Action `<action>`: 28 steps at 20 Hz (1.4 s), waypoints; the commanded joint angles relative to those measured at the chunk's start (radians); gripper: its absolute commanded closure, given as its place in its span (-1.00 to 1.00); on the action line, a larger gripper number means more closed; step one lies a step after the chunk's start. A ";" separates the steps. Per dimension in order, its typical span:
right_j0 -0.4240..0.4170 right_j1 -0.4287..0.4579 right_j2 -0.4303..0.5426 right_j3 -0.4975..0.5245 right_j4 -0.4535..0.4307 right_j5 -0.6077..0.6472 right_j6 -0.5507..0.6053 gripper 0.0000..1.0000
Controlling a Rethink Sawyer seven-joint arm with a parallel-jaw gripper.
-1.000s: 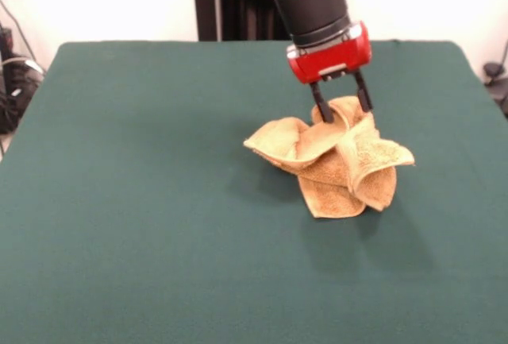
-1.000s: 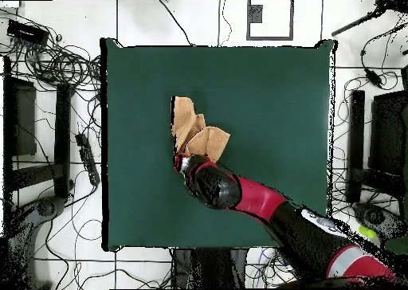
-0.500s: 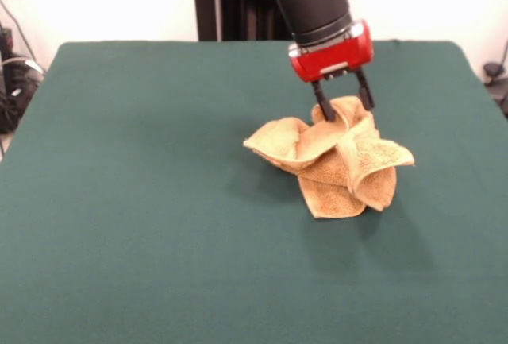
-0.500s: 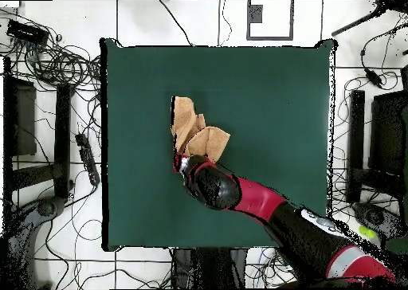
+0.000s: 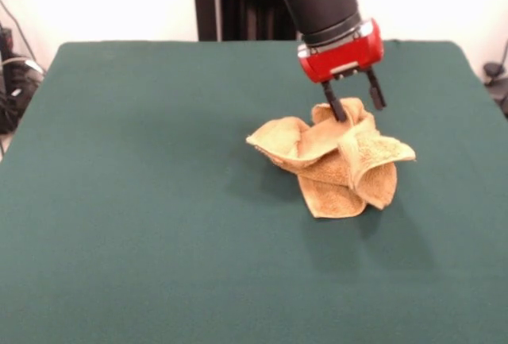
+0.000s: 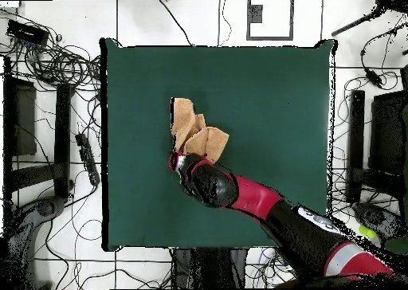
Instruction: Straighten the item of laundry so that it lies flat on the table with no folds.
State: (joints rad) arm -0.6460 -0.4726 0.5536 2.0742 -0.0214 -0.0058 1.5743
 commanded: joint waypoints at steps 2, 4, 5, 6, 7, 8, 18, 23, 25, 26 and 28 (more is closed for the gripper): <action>0.065 0.059 0.064 -0.031 0.078 -0.064 0.278 -1.00; 0.110 0.049 0.017 -0.044 0.083 -0.078 0.276 -1.00; 0.137 0.048 -0.016 -0.055 0.084 -0.088 0.272 -1.00; 0.156 0.049 -0.038 -0.067 0.082 -0.102 0.265 -1.00; 0.159 0.054 -0.045 -0.083 0.084 -0.103 0.257 -1.00; 0.160 0.058 -0.046 -0.086 0.084 -0.106 0.256 -1.00; 0.209 0.043 -0.108 -0.103 0.071 -0.158 0.232 -1.00; 0.233 0.038 -0.139 -0.124 0.069 -0.141 0.208 -1.00; 0.238 0.035 -0.145 -0.127 0.068 -0.127 0.202 -1.00; 0.240 0.034 -0.147 -0.130 0.068 -0.123 0.200 -1.00; 0.255 0.029 -0.169 -0.140 0.068 -0.099 0.186 -1.00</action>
State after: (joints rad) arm -0.4437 -0.4727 0.4261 2.0518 -0.0102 -0.1113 1.5743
